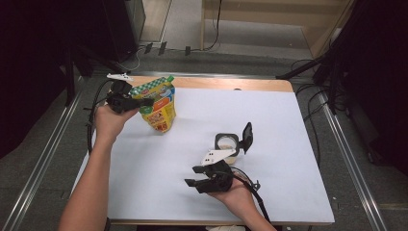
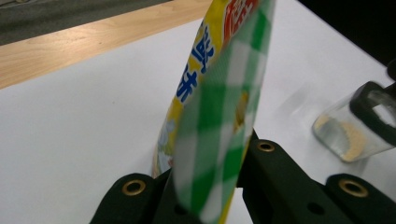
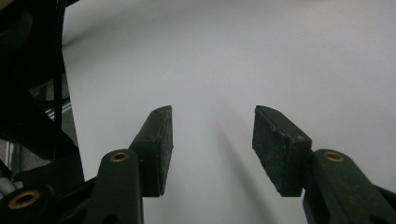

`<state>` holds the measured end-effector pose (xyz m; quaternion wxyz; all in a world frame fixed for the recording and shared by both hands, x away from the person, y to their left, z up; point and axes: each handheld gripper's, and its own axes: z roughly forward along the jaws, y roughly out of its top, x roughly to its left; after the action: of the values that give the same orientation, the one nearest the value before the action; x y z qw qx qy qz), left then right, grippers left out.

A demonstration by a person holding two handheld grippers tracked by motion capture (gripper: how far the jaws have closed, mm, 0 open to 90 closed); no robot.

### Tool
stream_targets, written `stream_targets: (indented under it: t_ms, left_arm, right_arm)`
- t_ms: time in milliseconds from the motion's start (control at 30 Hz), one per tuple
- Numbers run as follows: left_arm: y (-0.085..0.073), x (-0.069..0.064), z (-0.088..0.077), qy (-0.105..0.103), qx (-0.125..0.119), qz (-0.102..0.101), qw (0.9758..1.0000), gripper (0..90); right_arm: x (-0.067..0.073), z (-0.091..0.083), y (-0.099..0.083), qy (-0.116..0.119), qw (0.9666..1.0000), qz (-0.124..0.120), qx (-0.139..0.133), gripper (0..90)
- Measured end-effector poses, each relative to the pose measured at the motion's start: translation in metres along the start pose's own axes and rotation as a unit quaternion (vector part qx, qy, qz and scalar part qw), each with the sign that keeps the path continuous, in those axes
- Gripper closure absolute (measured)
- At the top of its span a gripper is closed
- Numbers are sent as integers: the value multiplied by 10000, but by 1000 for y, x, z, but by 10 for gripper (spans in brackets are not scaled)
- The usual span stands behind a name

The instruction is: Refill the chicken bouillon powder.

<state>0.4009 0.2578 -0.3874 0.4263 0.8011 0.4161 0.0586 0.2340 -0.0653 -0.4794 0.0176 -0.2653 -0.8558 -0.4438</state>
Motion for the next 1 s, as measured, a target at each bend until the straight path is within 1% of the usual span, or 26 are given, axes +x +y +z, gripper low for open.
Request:
stream_targets:
  t_ms: [100, 167, 200, 267, 300, 400, 467, 600, 633, 667, 767, 833, 1000]
  left_arm:
    - [6, -10, -7, -86, -63, 46, 9999, 900]
    - [9, -15, -11, -113, -55, 103, 9999, 900]
    - [9, -15, -11, -113, -55, 103, 9999, 900]
    - [12, -22, -14, -172, -72, 124, 9997, 900]
    - [13, -26, -17, -215, -74, 110, 9997, 900]
    - [14, -32, -21, -299, -96, 99, 9995, 900]
    - [15, -35, -24, -339, -115, 37, 9994, 900]
    - [14, -43, -27, -403, -140, 69, 9991, 900]
    - [14, -43, -27, -403, -140, 69, 9991, 900]
    - [14, -49, -28, -407, -95, 112, 9991, 900]
    - [14, -58, -29, -448, -32, 137, 9989, 900]
    - [14, -63, -28, -483, 8, 170, 9987, 900]
    - [13, -75, -26, -630, 115, 218, 9977, 900]
  right_arm:
    - [-2, 0, -3, -21, 10000, -18, -6, 495]
    - [-3, 0, -5, -36, 10000, 15, -16, 496]
    - [-3, 0, -6, -35, 10000, 4, -29, 497]
    - [-4, 1, -7, -46, 10000, -2, -26, 498]
    - [-4, 1, -9, -52, 10000, 4, -5, 498]
    - [-4, 3, -9, -49, 10000, 5, -2, 498]
    - [-4, 4, -9, -51, 10000, -3, -22, 498]
    - [-6, 6, -10, -78, 9999, -38, -71, 498]
    - [-6, 6, -10, -62, 9999, -30, -77, 498]
    - [-6, 7, -10, -35, 10000, 14, -66, 498]
    - [-6, 10, -9, -52, 10000, -15, -72, 494]
    - [-6, 12, -8, -76, 10000, 37, -13, 487]
    - [-8, 18, -8, -164, 9997, 201, 23, 476]
